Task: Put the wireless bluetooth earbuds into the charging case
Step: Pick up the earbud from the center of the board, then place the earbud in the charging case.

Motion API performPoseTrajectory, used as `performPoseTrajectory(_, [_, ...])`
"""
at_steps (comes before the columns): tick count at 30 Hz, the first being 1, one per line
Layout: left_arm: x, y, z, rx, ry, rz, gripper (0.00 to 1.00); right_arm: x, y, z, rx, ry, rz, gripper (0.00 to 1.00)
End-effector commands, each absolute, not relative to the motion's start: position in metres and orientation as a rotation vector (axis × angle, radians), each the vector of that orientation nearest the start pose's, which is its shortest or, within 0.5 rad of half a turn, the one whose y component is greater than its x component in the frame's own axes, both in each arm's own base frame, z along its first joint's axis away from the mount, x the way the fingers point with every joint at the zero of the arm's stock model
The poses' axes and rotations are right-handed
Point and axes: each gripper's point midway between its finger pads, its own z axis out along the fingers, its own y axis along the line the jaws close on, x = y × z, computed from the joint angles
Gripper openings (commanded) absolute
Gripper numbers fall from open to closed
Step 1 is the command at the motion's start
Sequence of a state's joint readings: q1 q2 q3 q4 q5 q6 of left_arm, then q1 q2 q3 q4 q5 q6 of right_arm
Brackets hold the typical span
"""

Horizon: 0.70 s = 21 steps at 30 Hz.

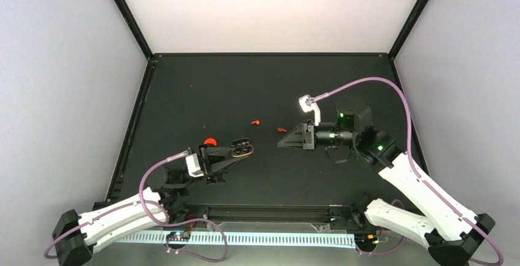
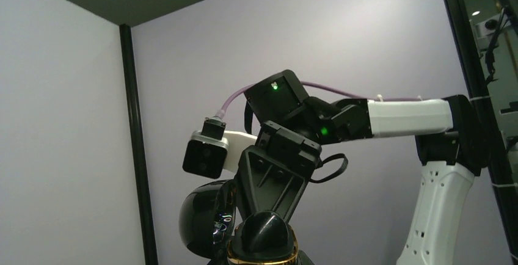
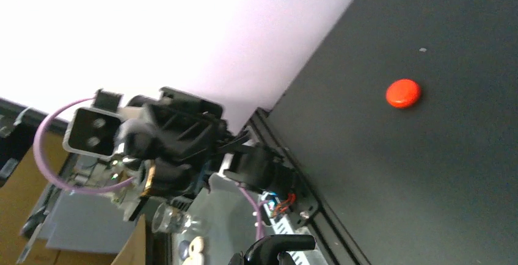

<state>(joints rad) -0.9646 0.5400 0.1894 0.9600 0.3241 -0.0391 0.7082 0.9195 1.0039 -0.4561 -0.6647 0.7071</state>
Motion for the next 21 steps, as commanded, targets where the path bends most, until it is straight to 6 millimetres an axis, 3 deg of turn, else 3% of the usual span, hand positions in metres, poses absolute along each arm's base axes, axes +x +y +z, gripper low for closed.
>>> performPoseTrajectory(1, [0.072, -0.217, 0.400, 0.714, 0.575, -1.075, 0.02, 0.129, 0.273, 0.376, -0.700, 1.917, 1.667, 0.06])
performPoseTrajectory(12, [0.083, -0.233, 0.390, 0.714, 0.592, -1.101, 0.01, 0.106, 0.271, 0.409, -0.834, 1.753, 1.775, 0.06])
performPoseTrajectory(21, [0.094, -0.247, 0.377, 0.713, 0.615, -1.102, 0.02, 0.105, 0.279, 0.409, -0.863, 1.757, 1.853, 0.07])
